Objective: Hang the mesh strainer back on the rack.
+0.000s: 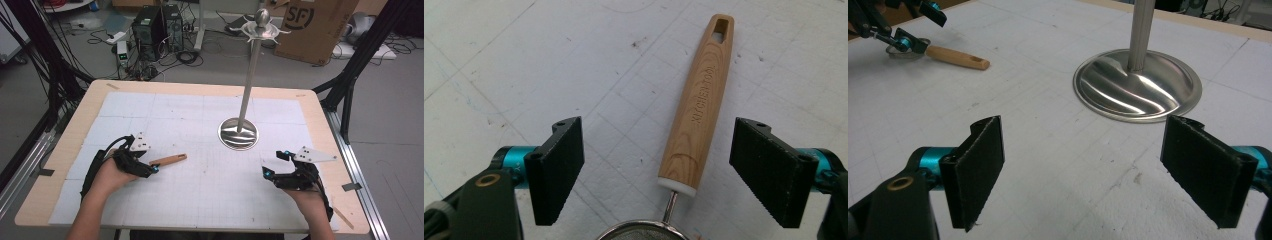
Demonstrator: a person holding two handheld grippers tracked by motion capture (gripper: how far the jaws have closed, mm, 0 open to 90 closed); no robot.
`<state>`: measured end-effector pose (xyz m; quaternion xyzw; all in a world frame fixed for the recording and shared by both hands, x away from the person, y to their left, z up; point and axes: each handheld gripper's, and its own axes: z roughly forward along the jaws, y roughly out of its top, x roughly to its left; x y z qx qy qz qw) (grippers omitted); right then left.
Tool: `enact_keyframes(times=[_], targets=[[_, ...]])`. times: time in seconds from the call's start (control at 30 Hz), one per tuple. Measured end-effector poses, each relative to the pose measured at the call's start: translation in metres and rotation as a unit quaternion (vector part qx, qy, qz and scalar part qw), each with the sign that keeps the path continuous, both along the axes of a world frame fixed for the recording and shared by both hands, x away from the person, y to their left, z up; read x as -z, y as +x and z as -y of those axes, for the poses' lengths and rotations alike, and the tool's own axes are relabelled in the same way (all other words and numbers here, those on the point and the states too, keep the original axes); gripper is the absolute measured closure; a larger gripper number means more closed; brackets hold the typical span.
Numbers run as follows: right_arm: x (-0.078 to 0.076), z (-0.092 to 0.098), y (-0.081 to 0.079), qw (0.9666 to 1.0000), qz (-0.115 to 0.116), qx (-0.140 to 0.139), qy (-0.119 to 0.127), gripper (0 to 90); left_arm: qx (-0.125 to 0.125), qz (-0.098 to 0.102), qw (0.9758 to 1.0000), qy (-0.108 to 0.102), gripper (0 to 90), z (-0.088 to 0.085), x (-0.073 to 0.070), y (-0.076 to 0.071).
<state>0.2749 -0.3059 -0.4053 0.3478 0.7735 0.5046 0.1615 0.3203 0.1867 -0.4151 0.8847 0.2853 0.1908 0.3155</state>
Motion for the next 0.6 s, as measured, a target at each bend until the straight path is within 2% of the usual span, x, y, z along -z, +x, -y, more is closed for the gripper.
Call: enact_keyframes(times=[0.13, 0.23, 0.47, 0.6], targets=[[0.0003, -0.0002, -0.0001, 1.0, -0.003, 0.0, 0.001, 16.9, -0.001, 0.0, 1.0, -0.003, 24.5, 0.0004, -0.0005, 0.0001], [0.0008, -0.0005, 0.0001, 1.0, -0.005, 0.0, 0.001, 16.9, -0.015, 0.007, 0.9998, -0.008, 24.3, -0.0017, -0.002, 0.0011], [0.0023, -0.001, 0.0009, 1.0, -0.009, -0.002, 0.001, 16.9, -0.014, -0.01, 0.9994, -0.031, 26.1, -0.0042, -0.0019, 0.0008], [0.003, -0.0015, 0.0014, 0.9999, -0.01, -0.004, 0.001, 16.9, -0.009, -0.012, 0.9995, -0.03, 26.3, -0.0017, 0.0006, 0.0008]])
